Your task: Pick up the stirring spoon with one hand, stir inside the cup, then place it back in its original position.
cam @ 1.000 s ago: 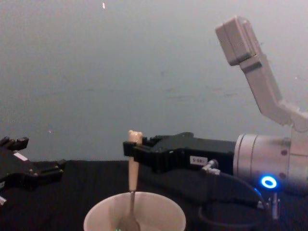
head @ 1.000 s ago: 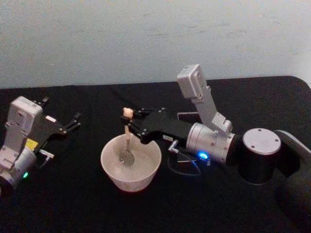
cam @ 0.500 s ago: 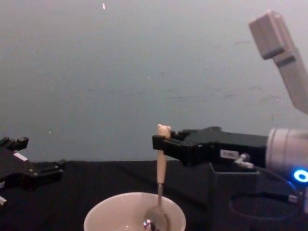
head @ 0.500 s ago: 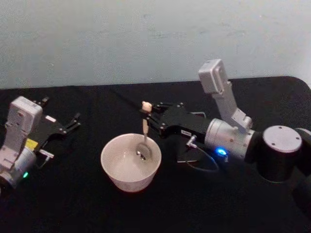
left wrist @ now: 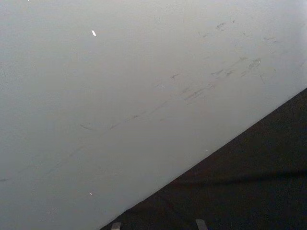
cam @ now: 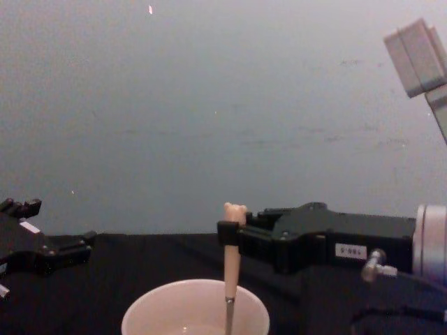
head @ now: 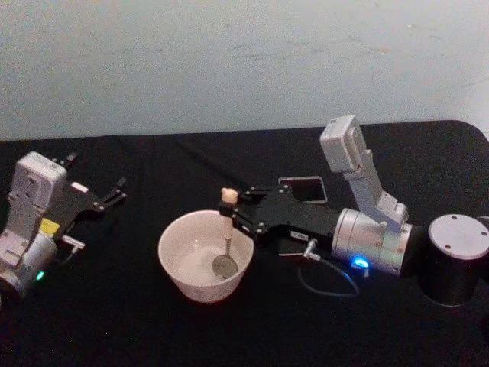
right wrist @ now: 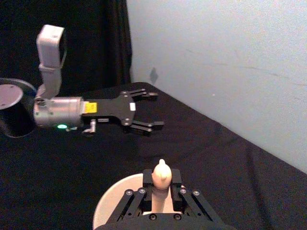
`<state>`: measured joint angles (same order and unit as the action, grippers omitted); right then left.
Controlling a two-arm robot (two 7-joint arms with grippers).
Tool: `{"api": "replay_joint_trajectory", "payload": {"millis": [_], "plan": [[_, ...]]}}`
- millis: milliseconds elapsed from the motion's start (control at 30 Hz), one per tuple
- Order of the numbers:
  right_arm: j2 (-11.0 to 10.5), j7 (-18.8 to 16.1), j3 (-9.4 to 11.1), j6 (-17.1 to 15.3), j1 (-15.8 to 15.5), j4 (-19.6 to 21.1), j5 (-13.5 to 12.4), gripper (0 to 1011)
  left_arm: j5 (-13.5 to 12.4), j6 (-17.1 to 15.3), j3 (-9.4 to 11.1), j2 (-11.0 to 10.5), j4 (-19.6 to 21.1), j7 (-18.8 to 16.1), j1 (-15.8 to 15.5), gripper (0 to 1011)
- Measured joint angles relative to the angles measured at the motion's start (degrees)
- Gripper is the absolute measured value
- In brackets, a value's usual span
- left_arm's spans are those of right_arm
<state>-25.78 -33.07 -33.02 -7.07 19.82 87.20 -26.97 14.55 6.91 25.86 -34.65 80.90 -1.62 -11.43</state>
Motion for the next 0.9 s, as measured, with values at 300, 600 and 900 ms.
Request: {"api": "replay_joint_trajectory", "payload": {"millis": [300, 600, 900], "plan": [[1.07, -1.56, -2.45, 0.53, 1.24, -1.12, 0.20, 224, 0.00, 0.00, 0.00, 0.00, 0.00, 0.00, 0.00, 1001], [3.69, -1.65, -4.48, 0.78, 3.37, -3.76, 1.19, 224, 0.00, 0.00, 0.00, 0.00, 0.00, 0.00, 0.00, 1001], [7.90, 1.88, -4.56, 1.54, 6.67, -9.81, 3.97, 224, 0.00, 0.00, 0.00, 0.00, 0.00, 0.00, 0.00, 1001]]}}
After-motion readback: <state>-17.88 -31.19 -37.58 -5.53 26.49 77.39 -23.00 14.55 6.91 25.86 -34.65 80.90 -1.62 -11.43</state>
